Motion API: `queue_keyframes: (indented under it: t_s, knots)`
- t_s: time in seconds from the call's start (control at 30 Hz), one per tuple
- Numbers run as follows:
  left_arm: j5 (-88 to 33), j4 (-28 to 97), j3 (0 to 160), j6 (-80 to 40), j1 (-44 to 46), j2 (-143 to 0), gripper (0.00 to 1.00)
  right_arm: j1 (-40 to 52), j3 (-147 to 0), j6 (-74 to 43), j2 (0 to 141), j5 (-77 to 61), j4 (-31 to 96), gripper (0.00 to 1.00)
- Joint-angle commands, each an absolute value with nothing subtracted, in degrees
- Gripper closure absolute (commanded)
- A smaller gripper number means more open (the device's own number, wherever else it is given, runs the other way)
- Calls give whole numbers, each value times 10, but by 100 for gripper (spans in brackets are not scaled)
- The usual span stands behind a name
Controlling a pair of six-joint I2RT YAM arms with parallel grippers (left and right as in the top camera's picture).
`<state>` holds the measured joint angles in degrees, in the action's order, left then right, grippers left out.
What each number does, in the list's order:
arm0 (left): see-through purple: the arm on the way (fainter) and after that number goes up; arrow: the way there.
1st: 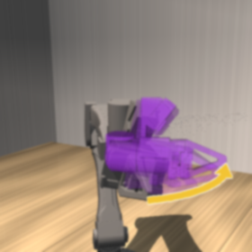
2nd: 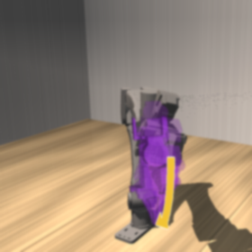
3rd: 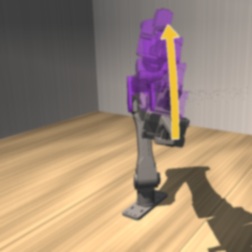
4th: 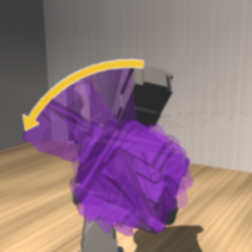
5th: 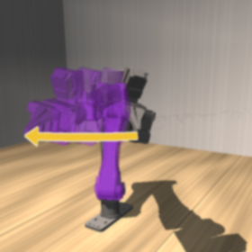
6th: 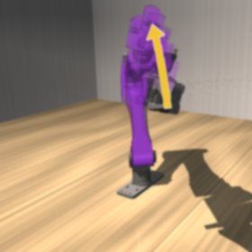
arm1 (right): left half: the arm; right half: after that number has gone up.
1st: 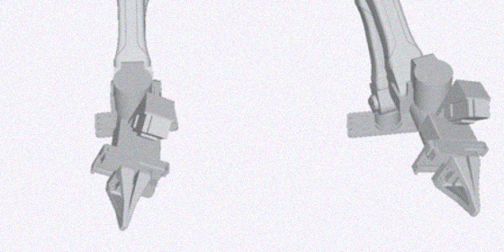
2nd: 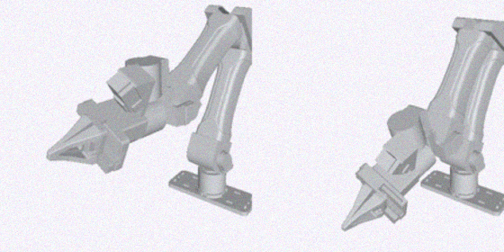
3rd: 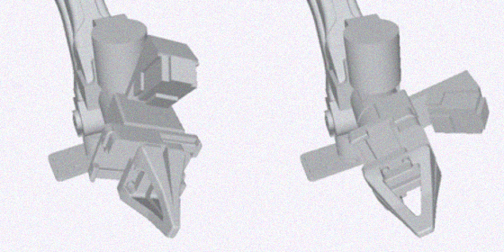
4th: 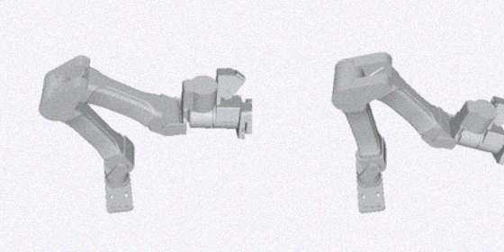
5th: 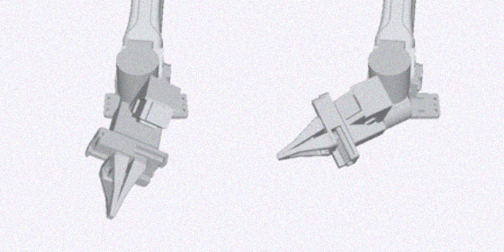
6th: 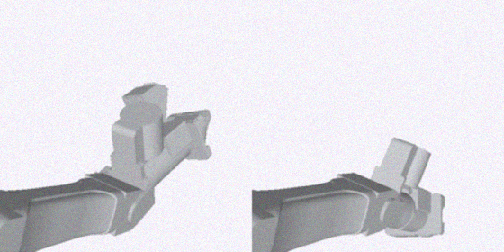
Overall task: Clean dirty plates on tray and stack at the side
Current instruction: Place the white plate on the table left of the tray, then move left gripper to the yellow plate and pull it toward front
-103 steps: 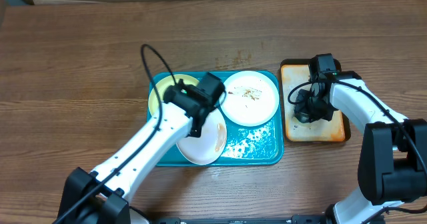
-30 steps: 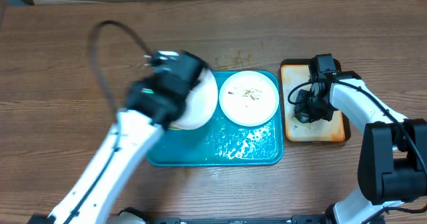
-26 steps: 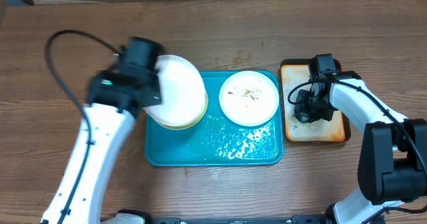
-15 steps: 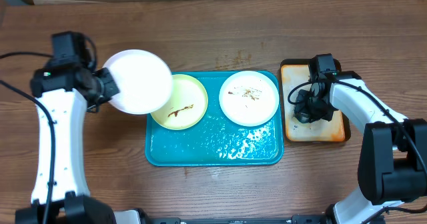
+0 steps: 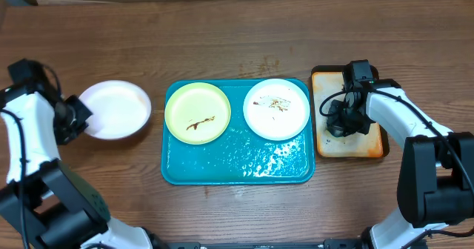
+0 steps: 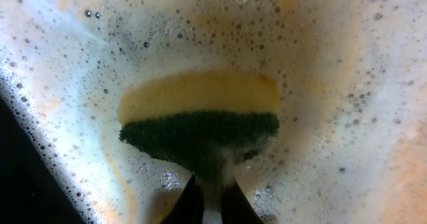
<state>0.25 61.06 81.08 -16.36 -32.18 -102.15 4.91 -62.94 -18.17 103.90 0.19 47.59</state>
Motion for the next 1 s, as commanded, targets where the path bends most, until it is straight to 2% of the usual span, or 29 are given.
queue_keyframes:
  t_s: [0.0, 0.2, 0.23, 0.27, 0.4, 0.6, 0.77, 0.97]
  knots:
    - [5, 615, 819, -176, -345, -1050, 96, 47, -626, -179, 1057, -1, 481, 94]
    - [5, 615, 819, -176, -354, -1069, 95, 48, -626, -179, 1057, -1, 483, 94]
    - [4, 617, 819, -176, -354, -1069, 76, 48, -626, -179, 1057, -1, 483, 94]
    - [3, 621, 819, -178, -354, -1069, 62, 47, -626, -179, 1057, -1, 482, 94]
    - [-18, 633, 819, -187, -353, -1068, 48, 47, -626, -179, 1057, -1, 482, 94]
    - [-143, 616, 819, -147, -335, -1039, 46, 47, -626, -179, 1057, -1, 483, 94]
    - [-221, 564, 819, -40, -262, -990, 45, 47, -626, -179, 1057, -1, 483, 94]
    - [-221, 501, 819, 72, -143, -986, 45, 48, -626, -179, 1057, -1, 483, 94]
